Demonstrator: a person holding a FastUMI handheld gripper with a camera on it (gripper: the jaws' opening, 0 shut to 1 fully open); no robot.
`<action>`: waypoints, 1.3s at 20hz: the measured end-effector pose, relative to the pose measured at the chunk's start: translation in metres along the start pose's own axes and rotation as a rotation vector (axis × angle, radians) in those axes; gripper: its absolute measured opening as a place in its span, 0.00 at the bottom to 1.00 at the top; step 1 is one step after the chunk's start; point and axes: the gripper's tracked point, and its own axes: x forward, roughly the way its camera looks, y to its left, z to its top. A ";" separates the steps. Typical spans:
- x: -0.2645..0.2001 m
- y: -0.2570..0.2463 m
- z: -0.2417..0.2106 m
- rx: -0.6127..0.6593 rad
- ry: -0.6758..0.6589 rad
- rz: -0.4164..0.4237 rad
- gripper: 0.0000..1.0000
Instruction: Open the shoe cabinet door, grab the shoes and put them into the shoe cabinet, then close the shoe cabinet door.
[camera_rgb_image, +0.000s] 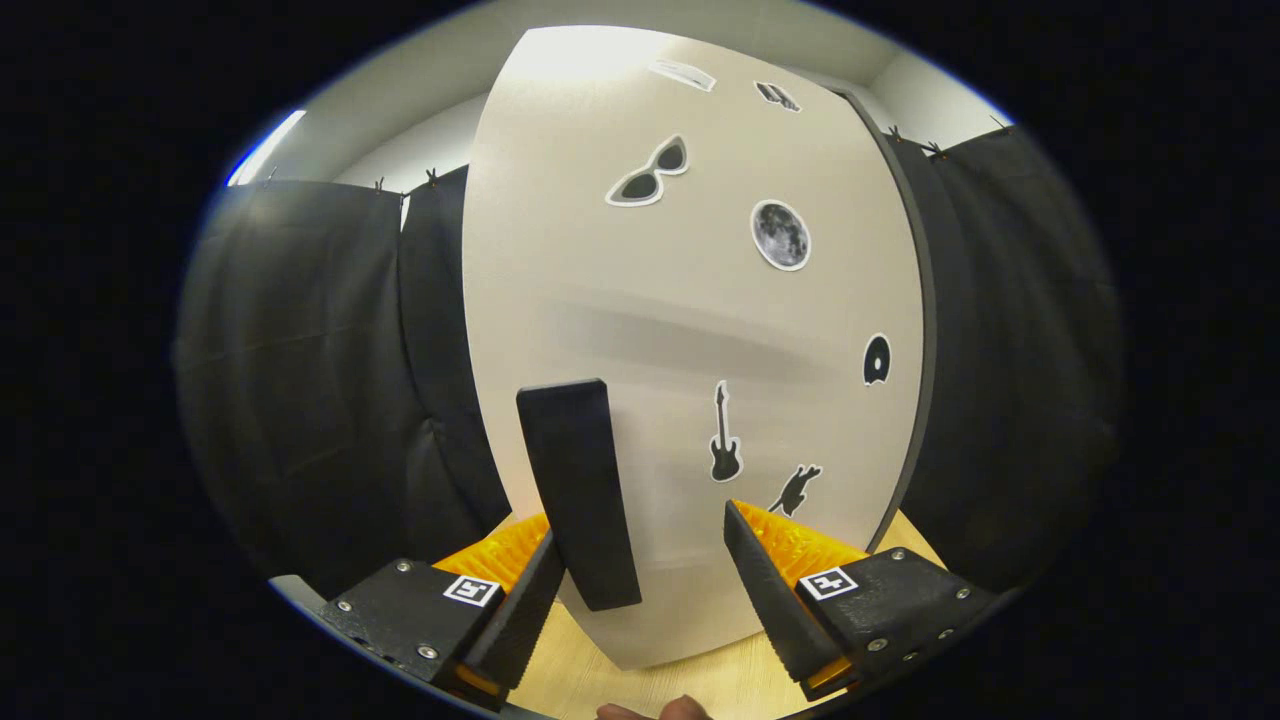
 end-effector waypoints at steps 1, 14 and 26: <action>0.004 0.002 0.000 0.000 0.003 -0.001 0.93; 0.047 0.015 0.007 -0.046 -0.012 -0.066 0.93; 0.062 0.016 0.007 -0.075 -0.019 -0.199 0.92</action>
